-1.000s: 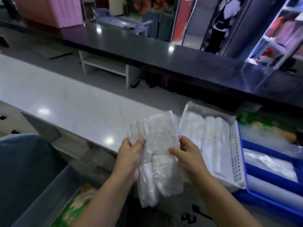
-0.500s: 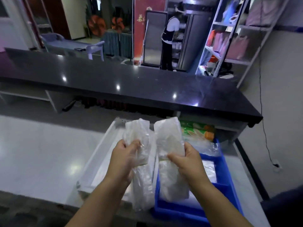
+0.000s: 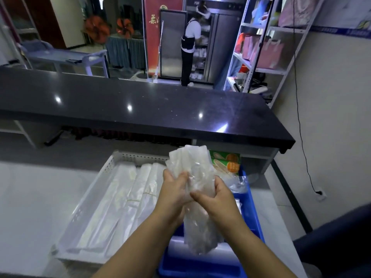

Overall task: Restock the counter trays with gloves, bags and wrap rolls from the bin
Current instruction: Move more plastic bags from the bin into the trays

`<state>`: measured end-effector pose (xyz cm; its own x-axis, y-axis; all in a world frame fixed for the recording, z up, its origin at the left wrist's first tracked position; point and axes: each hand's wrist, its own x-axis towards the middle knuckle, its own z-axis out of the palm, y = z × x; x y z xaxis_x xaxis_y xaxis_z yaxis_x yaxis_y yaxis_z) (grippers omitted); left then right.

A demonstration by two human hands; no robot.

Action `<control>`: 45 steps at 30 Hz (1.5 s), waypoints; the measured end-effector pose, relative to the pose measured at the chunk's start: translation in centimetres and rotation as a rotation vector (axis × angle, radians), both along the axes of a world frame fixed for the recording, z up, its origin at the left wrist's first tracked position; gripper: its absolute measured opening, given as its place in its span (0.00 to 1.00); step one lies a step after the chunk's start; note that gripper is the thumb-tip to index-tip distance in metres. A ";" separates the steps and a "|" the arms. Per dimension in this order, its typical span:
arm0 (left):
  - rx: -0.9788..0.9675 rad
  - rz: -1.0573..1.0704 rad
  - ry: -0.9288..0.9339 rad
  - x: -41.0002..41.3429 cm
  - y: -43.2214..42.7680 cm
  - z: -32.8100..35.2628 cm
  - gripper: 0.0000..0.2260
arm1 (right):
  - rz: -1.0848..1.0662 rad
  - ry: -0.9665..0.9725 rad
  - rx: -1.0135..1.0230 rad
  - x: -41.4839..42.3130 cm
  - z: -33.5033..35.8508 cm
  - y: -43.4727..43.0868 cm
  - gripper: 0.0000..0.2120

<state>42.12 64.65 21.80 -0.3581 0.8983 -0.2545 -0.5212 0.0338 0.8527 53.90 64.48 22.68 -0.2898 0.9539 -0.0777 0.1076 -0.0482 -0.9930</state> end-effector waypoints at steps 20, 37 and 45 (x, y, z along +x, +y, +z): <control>0.180 -0.753 1.729 -3.6 4.6 -6.9 0.16 | -0.451 -0.682 0.139 6.8 -1.7 3.5 0.20; -0.148 -0.852 2.075 1.5 7.1 -11.5 0.15 | -0.464 -0.699 0.187 12.8 -3.1 7.1 0.20; -0.256 -0.807 1.938 1.7 7.1 -12.0 0.19 | -0.354 -0.617 0.197 13.3 -2.7 9.0 0.20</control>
